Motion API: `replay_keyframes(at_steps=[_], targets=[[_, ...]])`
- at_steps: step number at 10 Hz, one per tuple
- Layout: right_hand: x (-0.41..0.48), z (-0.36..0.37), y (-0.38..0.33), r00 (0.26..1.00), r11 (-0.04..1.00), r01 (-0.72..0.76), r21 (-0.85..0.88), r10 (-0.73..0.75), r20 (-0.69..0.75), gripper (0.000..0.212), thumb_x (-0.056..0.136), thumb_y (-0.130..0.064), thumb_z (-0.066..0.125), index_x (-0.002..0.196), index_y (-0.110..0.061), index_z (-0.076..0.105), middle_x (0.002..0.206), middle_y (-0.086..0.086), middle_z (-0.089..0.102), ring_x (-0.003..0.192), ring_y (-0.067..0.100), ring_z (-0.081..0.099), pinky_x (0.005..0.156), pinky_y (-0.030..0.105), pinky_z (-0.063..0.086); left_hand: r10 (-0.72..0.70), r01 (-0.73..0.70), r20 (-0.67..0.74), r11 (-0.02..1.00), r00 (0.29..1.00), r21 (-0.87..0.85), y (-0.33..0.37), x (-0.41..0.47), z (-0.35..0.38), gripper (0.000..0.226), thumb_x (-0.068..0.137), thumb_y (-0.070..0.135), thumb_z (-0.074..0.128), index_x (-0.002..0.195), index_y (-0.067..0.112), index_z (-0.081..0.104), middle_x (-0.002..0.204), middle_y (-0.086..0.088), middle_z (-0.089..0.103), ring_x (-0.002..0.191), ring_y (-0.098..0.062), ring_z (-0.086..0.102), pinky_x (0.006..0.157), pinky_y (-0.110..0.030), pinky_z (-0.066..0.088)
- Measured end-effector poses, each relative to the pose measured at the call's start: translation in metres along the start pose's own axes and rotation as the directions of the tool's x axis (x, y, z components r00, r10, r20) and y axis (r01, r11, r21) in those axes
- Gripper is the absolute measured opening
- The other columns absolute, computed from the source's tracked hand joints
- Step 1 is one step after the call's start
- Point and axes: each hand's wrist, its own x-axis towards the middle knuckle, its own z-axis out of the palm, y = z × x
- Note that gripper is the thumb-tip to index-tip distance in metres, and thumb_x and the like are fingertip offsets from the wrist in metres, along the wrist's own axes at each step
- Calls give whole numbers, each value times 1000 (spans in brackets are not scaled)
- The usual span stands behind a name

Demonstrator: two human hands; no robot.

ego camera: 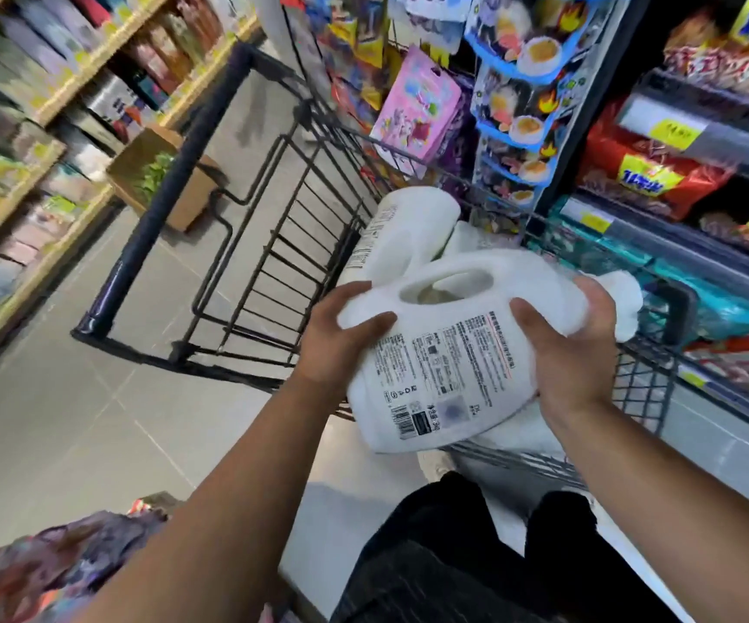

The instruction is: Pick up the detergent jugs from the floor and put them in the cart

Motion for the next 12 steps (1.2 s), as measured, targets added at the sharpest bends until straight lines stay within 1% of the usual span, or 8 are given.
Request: replay_keyframes(at_steps=[1,3,5,6,7,9,11,12], targets=[[2,6,10,999,1000,-1,-9,1,-51,63,62,-47,85,113,-48,49,121,-5,58,112,15,57,100,40,48,-23,24,50,1000,998,-10,-6,19,0,45,61,25,83,102,36,67,114,-14,66,91,-34,71,77,-51,60],[10,13,28,991,997,-66,-29,62,-121,77,53,-59,80,122,-45,49,129,6,50,111,16,55,99,33,46,-10,11,107,1000,994,-15,-16,45,8,45,61,21,83,101,37,68,119,-9,62,102,-32,67,85,-49,58],[9,17,46,983,991,-100,-87,85,-162,73,63,-50,82,127,-44,46,130,6,48,104,13,53,94,29,43,22,-32,128,997,991,77,-30,61,9,68,53,41,90,113,49,59,132,-7,49,114,-29,60,93,-49,53],[8,17,48,982,989,-113,-98,96,-161,73,66,-48,82,129,-43,45,130,6,48,100,12,52,90,27,41,32,-51,92,976,995,211,-40,67,10,70,49,58,86,112,54,56,133,-3,49,115,-25,59,96,-47,52],[8,15,48,983,987,-125,-104,109,-147,73,69,-46,81,131,-43,43,129,6,48,98,11,53,89,26,40,66,-92,90,938,994,334,-37,67,11,66,53,61,81,114,49,57,132,0,51,114,-19,58,99,-43,50],[9,8,46,988,977,-144,-157,133,-78,81,67,-54,79,135,-46,37,127,2,50,115,21,53,103,37,44,166,-193,98,865,981,463,-26,59,15,62,69,48,81,124,33,58,131,7,44,114,-10,47,106,-29,39],[10,-9,37,983,979,-180,-92,183,31,93,50,-54,83,133,-51,41,127,-5,56,113,18,58,95,46,53,321,-356,182,654,929,667,-14,44,26,66,68,56,77,127,35,55,134,2,48,132,-21,34,114,-37,27],[5,-24,25,979,970,-196,-141,201,19,87,43,-60,82,118,-69,40,128,1,55,111,20,59,94,48,52,344,-423,252,649,905,632,-4,36,38,73,66,55,79,130,31,54,135,-1,49,131,-23,38,113,-42,30]])
